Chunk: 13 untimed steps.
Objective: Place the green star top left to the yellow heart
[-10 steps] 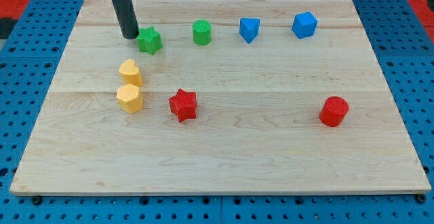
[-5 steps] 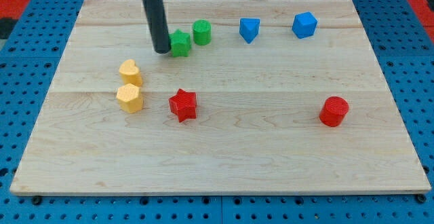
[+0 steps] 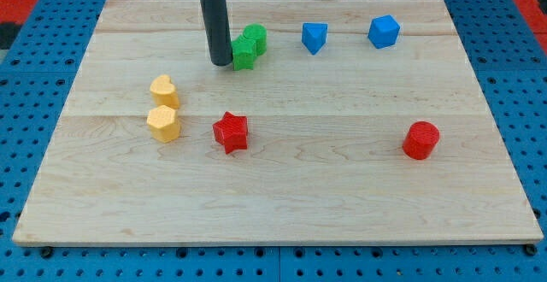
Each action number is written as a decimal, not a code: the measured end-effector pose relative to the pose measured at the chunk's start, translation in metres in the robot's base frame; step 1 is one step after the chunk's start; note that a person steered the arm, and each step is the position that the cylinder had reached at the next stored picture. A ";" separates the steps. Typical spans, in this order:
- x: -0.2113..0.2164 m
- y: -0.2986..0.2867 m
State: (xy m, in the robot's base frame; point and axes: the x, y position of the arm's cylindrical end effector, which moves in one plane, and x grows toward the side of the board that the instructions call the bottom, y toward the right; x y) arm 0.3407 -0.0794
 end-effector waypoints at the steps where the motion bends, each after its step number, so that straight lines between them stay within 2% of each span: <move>1: 0.002 0.000; 2: 0.019 0.005; 3: 0.033 0.040; 4: 0.016 0.090; 5: -0.019 0.079; 13: -0.008 -0.065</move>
State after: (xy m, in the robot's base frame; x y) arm 0.3323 -0.1441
